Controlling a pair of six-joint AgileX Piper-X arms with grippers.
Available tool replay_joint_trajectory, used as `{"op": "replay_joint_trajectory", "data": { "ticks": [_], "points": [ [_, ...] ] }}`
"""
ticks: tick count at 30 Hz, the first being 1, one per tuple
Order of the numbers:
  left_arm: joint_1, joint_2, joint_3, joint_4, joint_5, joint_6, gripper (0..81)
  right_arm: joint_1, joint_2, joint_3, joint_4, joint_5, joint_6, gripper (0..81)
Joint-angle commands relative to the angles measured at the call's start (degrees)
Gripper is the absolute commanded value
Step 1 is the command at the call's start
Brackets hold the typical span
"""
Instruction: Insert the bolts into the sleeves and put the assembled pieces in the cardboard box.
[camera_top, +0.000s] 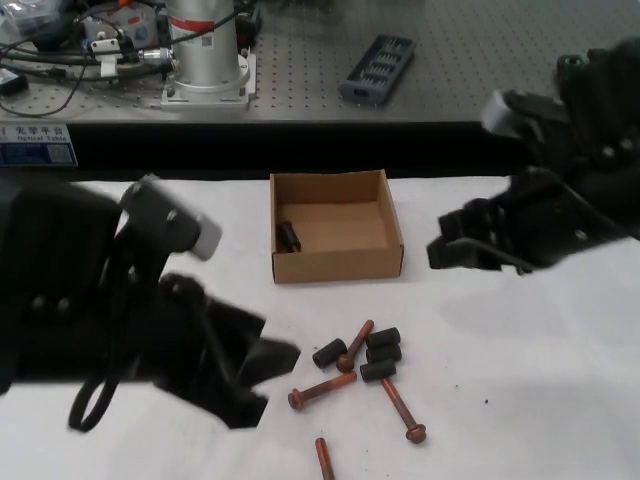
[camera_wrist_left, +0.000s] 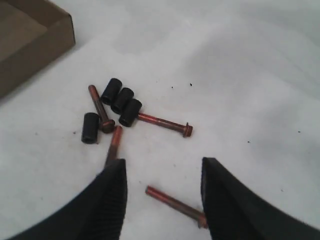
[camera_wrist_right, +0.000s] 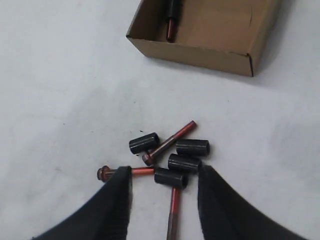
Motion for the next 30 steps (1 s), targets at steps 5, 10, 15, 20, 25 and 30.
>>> {"op": "replay_joint_trajectory", "data": {
  "ticks": [5,10,15,20,25,30],
  "points": [
    [-0.77,4.01,-2.7,5.51,-0.6,13.73,34.7,-0.07,-4.92,6.83,-2.97,-0.14,3.71,32.1],
    [-2.91,5.69,-2.69,12.68,-1.88,30.59,34.7,2.84,-5.33,9.25,-2.92,-0.38,3.83,32.1],
    [-5.04,6.25,-2.69,17.66,-2.07,44.07,34.7,6.86,-5.33,10.05,-3.45,0.01,3.53,32.1],
    [-7.04,7.25,-2.69,16.36,-2.07,45.17,34.7,8.39,-5.47,10.05,-3.62,0.02,1.7,32.1],
    [-9.52,10.08,-2.69,16.03,-3.73,45.17,34.7,8.39,-5.47,10.05,-2.58,-0.11,0.71,32.1],
    [-11.48,11.85,-2.69,16.03,-9.47,45.06,34.7,9.76,-5.47,11.8,-3.33,-0.42,0.99,32.1]
  ]
}}
